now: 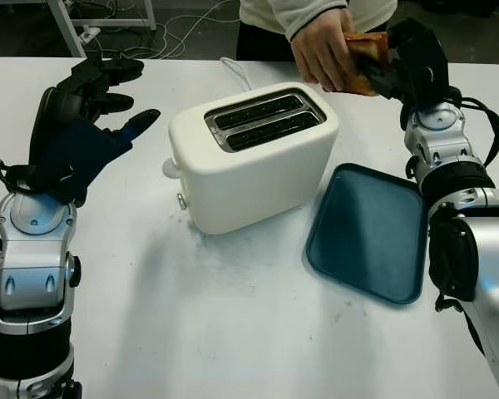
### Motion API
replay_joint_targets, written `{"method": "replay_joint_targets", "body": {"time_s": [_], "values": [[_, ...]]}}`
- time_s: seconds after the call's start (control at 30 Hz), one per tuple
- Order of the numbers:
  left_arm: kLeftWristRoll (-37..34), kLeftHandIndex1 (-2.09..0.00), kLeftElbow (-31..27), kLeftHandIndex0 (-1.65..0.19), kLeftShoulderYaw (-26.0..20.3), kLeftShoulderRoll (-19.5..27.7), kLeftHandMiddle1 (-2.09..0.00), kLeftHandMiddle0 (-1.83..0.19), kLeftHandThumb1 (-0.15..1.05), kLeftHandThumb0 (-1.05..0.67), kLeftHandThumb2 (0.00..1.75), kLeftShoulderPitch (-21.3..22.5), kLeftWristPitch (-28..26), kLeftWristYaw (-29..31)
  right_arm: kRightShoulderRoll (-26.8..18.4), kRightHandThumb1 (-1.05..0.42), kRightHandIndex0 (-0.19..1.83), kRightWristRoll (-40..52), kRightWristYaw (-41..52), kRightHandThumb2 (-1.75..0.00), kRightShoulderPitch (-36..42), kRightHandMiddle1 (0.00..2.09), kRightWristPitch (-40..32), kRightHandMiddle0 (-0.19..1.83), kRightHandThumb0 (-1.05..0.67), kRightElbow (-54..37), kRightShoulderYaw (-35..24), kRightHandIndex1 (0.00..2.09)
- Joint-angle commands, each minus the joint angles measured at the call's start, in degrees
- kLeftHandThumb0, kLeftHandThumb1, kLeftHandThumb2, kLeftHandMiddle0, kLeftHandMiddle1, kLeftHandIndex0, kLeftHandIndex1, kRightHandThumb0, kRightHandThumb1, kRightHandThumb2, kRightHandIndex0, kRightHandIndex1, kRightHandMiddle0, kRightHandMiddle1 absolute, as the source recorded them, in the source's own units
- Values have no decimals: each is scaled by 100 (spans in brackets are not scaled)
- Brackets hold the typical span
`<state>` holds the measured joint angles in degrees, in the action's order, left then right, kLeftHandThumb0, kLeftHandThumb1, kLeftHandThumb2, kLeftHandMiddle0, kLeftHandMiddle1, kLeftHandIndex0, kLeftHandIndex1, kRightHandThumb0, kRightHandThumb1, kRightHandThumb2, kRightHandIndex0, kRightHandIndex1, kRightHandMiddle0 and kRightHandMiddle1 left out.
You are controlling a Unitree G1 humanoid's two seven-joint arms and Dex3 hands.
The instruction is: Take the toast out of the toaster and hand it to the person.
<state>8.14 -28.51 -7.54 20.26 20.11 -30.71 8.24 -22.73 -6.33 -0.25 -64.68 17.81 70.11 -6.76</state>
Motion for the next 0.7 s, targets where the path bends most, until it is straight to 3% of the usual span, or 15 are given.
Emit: {"method": "replay_joint_targets", "body": {"time_s": [0.0, 0.07, 0.17, 0.37, 0.67], "values": [[31, -56, 8, -37, -15, 22, -91, -24, 92, -71, 9, -18, 86, -50, -110, -92, 77, 7, 106, -29, 137, 57, 248, 77, -58, -198, 45, 89], [53, -55, 2, -37, -6, 39, -91, -24, 92, -71, 10, -21, 81, -44, -124, -92, 56, 95, 419, -32, 254, 16, 280, 64, -70, -427, 41, 47], [39, -55, -17, -37, -8, 4, -90, -24, 92, -71, 10, -7, 40, -55, -261, -92, 23, -12, 827, -38, 569, 2, 418, 33, -80, -974, 208, 21], [-29, -55, -20, -37, -46, -43, -89, -24, 92, -71, 9, -15, 20, -56, -441, -92, 1, -249, 680, -45, 1745, 0, 48, 4, -88, -2903, 298, 2], [-117, -55, -134, -36, -109, -42, -90, -23, 92, -72, 12, -198, 88, -34, 89, -92, 10, 104, 300, -48, 4097, 3, -1282, 10, -73, -6287, -128, 5]]}}
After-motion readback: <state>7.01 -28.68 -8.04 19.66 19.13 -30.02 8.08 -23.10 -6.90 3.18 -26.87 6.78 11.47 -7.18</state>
